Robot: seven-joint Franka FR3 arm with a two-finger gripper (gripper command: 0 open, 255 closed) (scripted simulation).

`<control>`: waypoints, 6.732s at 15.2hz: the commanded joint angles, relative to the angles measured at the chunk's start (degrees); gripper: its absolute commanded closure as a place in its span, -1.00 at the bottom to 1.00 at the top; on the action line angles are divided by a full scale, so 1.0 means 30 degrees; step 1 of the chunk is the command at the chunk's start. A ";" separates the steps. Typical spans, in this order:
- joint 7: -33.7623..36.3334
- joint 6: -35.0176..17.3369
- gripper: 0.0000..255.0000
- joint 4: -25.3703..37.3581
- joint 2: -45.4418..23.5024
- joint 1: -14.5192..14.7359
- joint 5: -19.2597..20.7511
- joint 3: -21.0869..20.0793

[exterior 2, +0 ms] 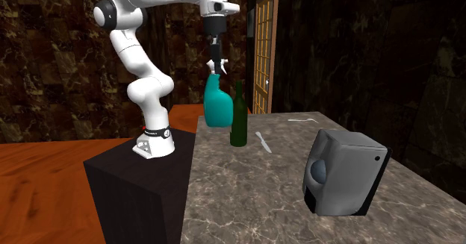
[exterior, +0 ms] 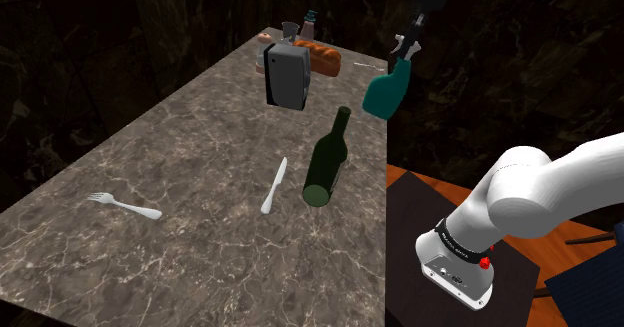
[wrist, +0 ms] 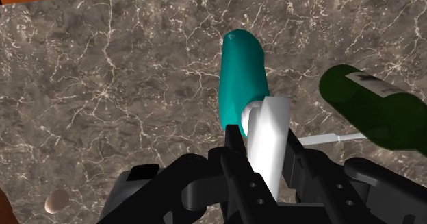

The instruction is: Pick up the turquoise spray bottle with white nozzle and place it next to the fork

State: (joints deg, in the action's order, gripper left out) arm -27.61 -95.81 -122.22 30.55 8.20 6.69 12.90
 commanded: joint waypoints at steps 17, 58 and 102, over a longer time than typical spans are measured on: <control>-0.0259 0.4519 1.00 0.6074 -0.1571 0.0216 -0.0359 -0.0158; 1.6310 -0.1191 1.00 0.8321 -1.0161 0.5168 -0.1311 -1.1681; 2.2740 -0.2300 -1.00 1.9193 -2.3503 1.1399 0.4145 -1.2444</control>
State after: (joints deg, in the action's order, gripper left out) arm 40.61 -102.71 -64.64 -39.96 42.40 19.12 -24.43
